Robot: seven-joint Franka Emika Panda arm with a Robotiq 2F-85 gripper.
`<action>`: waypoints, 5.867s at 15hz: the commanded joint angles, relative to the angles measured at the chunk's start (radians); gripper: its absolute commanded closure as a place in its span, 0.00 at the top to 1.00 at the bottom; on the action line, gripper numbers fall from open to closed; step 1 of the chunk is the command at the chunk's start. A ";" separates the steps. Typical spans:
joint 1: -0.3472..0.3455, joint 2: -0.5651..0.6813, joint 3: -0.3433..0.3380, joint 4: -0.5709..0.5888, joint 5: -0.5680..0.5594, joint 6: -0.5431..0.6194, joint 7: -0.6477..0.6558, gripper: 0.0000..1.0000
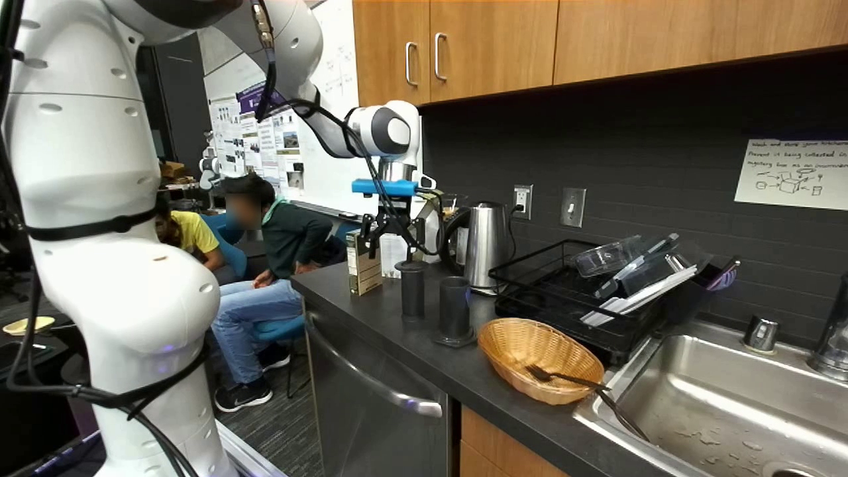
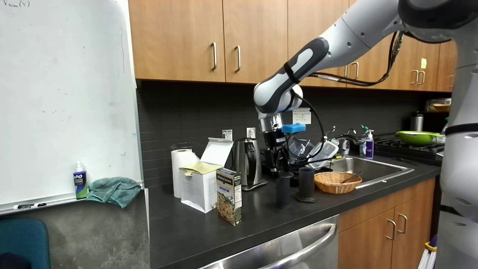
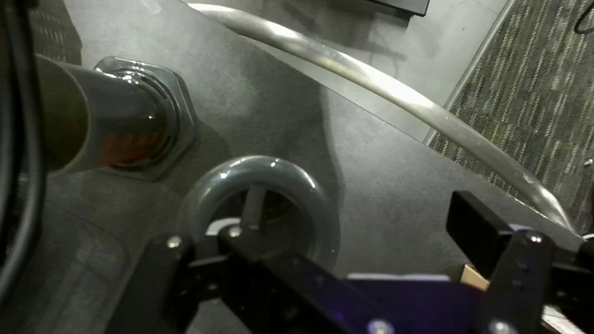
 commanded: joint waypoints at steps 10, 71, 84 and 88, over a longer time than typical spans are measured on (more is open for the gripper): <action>-0.005 0.017 0.001 0.011 0.005 -0.009 -0.028 1.00; -0.003 -0.002 0.014 -0.045 -0.029 0.086 -0.036 1.00; -0.005 -0.001 0.012 -0.041 -0.030 0.083 -0.036 0.09; -0.008 -0.002 0.009 -0.035 -0.031 0.079 -0.034 0.06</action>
